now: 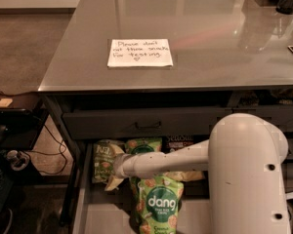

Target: Pick green jalapeno chip bag from middle drawer and place on counter

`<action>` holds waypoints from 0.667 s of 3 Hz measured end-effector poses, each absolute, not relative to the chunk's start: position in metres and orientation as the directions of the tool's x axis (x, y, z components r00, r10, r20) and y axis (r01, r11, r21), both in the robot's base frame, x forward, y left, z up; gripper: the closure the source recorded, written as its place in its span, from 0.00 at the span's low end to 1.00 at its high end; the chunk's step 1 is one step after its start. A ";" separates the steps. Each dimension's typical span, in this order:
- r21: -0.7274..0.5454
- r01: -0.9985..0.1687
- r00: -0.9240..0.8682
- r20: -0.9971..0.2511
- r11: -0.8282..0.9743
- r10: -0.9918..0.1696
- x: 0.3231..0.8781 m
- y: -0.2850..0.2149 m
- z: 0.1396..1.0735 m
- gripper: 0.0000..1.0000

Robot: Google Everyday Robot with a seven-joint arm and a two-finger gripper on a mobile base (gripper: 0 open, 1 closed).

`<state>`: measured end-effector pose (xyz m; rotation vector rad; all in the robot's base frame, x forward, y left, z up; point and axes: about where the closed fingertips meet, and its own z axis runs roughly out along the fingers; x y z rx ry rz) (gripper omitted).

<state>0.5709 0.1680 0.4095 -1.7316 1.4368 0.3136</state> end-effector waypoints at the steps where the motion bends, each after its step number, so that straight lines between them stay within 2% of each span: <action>1: -0.430 -0.903 0.306 -0.645 0.001 -0.700 0.577 0.166 0.394 0.00; 2: -0.402 -0.916 0.285 -0.632 -0.010 -0.721 0.580 0.168 0.378 0.00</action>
Offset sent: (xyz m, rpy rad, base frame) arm 0.0142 0.0017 -0.0497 -0.0949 0.0751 -0.0037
